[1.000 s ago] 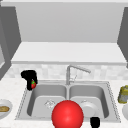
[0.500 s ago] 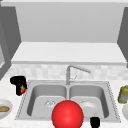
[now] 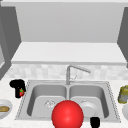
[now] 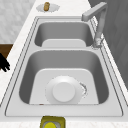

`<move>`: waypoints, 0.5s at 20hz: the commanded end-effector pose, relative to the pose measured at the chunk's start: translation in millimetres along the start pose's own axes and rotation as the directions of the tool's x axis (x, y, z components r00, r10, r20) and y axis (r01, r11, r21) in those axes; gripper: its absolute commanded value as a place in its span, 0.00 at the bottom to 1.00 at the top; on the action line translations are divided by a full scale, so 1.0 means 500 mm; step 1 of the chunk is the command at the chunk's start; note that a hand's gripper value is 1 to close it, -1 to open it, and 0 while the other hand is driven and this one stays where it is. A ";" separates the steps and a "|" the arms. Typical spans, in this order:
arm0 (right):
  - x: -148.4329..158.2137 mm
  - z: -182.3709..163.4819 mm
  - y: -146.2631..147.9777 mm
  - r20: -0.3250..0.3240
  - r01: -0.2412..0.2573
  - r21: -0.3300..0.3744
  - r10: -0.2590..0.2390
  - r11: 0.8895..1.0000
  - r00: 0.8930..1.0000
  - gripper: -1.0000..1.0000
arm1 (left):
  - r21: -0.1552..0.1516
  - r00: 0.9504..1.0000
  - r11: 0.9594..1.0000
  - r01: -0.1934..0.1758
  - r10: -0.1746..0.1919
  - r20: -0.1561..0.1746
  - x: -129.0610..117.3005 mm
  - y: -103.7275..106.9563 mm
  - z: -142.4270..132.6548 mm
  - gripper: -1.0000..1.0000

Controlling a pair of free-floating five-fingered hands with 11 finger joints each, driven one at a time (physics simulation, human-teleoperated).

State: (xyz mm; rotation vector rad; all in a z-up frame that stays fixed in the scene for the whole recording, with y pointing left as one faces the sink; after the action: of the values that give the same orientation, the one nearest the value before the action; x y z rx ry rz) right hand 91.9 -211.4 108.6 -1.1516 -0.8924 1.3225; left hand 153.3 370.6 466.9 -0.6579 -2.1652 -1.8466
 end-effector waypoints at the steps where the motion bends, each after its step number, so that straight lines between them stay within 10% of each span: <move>1: 0.000 0.000 0.000 0.000 0.000 0.000 0.000 1.000 1.000 0.50 | 0.008 1.000 1.000 -0.013 0.013 0.002 -0.012 -0.018 0.004 1.00; 10: 0.000 0.000 0.000 0.000 0.000 0.000 0.000 1.000 1.000 0.50 | -0.013 1.000 1.000 -0.004 0.004 -0.004 -0.026 -0.024 0.133 1.00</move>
State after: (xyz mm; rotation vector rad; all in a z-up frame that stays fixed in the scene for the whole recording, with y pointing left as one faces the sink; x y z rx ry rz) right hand 91.9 -211.4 108.6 -1.1516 -0.8924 1.3225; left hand 156.3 407.8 445.5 -0.6633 -2.1645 -1.8462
